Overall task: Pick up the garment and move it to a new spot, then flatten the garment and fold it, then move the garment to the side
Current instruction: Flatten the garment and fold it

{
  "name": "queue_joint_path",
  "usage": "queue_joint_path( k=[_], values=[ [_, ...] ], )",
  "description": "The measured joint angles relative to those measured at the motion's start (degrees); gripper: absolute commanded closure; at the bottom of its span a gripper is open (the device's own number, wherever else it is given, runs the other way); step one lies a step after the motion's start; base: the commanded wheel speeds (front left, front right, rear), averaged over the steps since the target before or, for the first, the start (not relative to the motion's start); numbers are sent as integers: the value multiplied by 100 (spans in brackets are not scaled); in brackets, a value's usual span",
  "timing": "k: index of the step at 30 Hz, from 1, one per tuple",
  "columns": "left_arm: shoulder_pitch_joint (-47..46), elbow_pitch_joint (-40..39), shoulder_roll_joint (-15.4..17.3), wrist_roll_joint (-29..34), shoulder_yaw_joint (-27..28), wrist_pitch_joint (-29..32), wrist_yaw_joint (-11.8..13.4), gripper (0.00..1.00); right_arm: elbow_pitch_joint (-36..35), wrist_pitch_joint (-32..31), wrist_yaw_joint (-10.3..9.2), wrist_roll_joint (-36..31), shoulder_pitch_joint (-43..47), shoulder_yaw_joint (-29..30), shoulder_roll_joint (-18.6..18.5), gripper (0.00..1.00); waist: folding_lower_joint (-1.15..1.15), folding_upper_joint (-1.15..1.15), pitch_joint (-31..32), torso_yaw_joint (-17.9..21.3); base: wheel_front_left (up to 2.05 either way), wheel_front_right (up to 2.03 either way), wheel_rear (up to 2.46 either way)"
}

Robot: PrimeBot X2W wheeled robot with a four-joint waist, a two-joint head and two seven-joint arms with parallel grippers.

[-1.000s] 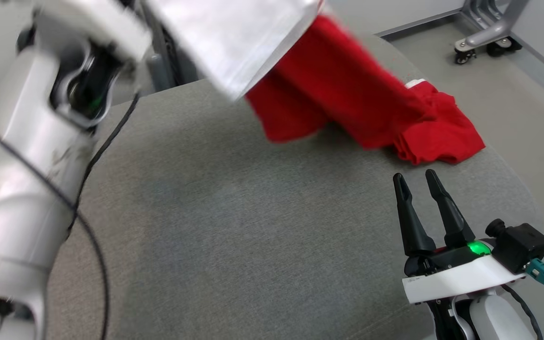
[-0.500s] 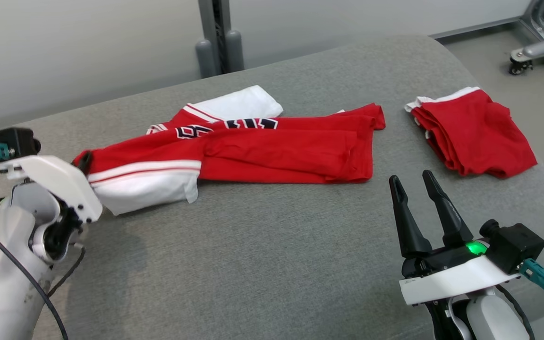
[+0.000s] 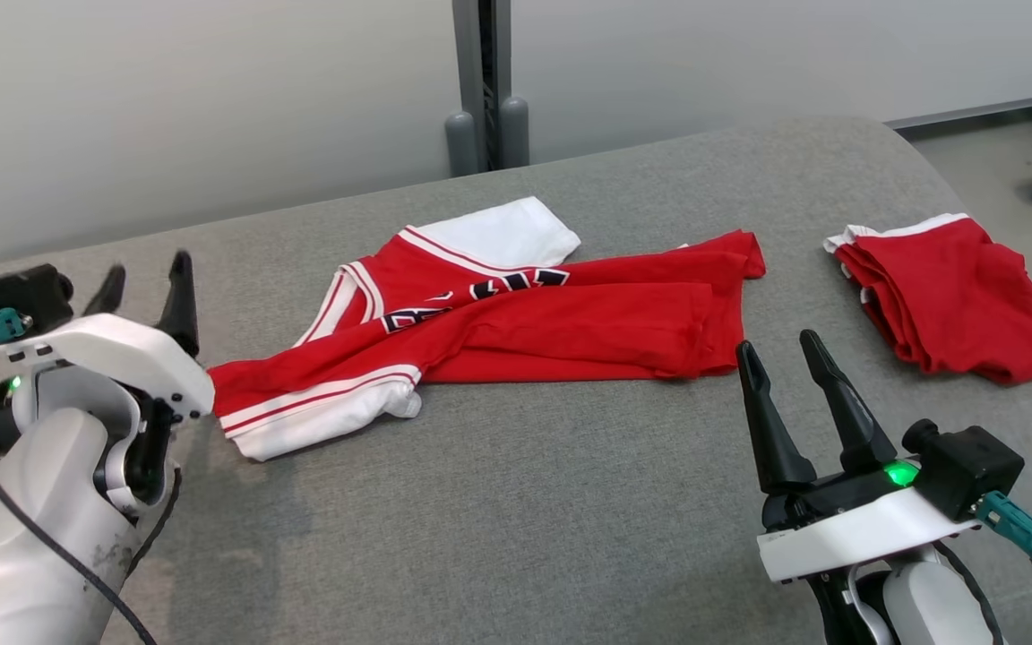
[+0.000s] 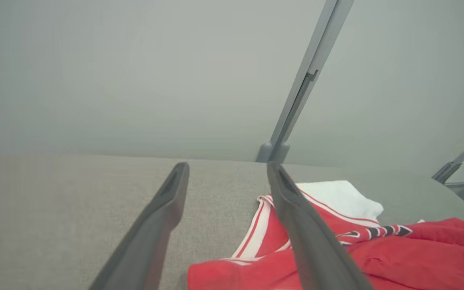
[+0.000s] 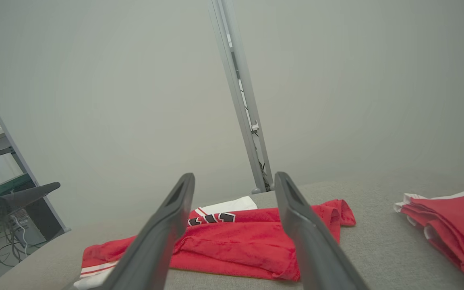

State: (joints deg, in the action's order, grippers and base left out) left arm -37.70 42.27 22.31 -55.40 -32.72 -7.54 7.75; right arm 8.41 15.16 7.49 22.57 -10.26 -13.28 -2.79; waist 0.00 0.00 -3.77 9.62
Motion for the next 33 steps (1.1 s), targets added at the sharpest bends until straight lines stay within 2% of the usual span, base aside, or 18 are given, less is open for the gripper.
queue_joint_path(
  k=[1,3,8,14,17,20,24,25,26,27,33],
  values=[
    [1,-102,3,2,52,-188,-22,0,4,0,0,-5,-1,5,-1,0,0,0,20,-28,0,0,0],
    [97,-482,29,170,220,-623,100,0,9,0,0,-65,-4,42,-59,0,0,0,83,-109,0,0,0],
    [709,-1613,-41,795,710,-732,391,0,5,0,0,-116,0,163,-211,0,0,0,127,-280,0,0,0],
    [2112,-2933,-650,1808,1268,-736,478,0,-30,0,0,-140,70,453,-279,0,0,0,183,-484,0,0,0],
    [2675,-3234,-1047,2090,1556,-736,327,0,-26,0,0,-197,164,553,-280,0,0,0,214,-579,0,0,0],
    [3099,-3378,-1263,2626,1702,-736,59,0,-20,0,0,-433,214,534,-338,0,0,0,237,-649,0,0,0],
    [3531,-3454,-1651,3089,2080,-736,-121,0,-15,0,0,-527,300,582,-337,0,0,0,266,-728,0,0,0],
    [3531,-3454,-1651,3089,2080,-736,-121,0,-15,0,0,-527,300,582,-337,0,0,0,266,-728,0,0,0],
    [3697,-3464,-1774,3233,2202,-736,-278,0,-11,0,0,-538,331,623,-333,0,0,0,278,-765,0,0,0],
    [3756,-3464,-1824,3279,2259,-736,-323,0,-9,0,0,-538,347,645,-332,0,0,0,283,-785,0,0,0],
    [3864,-3520,-1936,3422,2428,-737,-459,0,87,0,0,-557,355,635,-445,0,0,0,262,-923,0,0,0]
  ],
)
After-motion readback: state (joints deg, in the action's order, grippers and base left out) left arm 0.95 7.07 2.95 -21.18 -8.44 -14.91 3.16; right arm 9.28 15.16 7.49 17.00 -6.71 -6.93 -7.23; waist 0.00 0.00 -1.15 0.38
